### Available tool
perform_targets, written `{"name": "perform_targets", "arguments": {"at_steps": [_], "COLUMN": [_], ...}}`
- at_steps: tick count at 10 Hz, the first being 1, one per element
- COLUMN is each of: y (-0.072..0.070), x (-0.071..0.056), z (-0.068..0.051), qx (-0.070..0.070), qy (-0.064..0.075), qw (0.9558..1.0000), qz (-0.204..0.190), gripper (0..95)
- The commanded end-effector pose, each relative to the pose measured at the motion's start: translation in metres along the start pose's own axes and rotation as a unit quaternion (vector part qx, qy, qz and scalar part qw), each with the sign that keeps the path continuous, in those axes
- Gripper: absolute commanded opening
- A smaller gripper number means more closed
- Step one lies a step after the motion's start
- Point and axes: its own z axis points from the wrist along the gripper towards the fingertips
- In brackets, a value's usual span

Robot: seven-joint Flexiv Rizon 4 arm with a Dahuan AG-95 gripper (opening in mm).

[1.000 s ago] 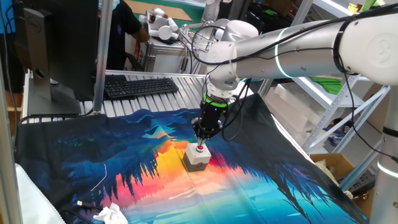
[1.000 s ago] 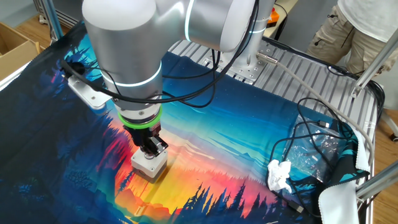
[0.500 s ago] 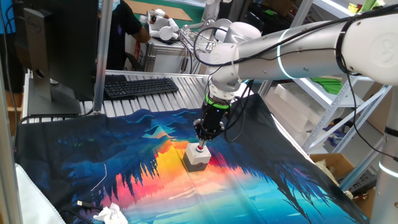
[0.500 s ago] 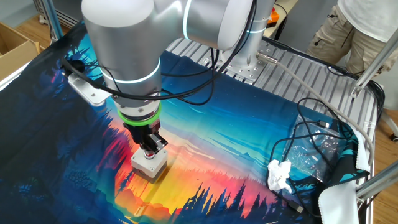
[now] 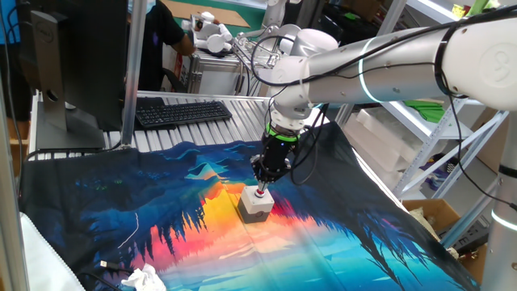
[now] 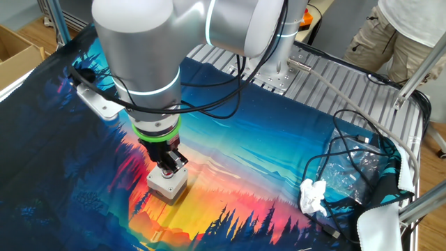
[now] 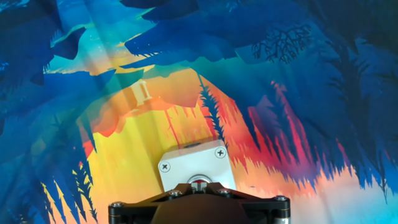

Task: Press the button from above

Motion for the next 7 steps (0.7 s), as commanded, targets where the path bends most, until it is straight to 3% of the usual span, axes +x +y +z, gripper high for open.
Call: {"name": "perform_targets", "arguments": {"at_steps": [1, 4, 6, 7], "y": [0.000, 0.000, 0.000, -0.001], "x": [0.002, 0.002, 0.001, 0.000], "z": [0.002, 0.005, 0.013, 0.014], "qx": [0.000, 0.000, -0.001, -0.002], "qy": [-0.004, -0.004, -0.010, -0.005], "qw": [1.0000, 1.0000, 1.0000, 1.0000], "qz": [0.001, 0.002, 0.002, 0.000], "gripper": [0.0, 0.0, 0.0, 0.0]}}
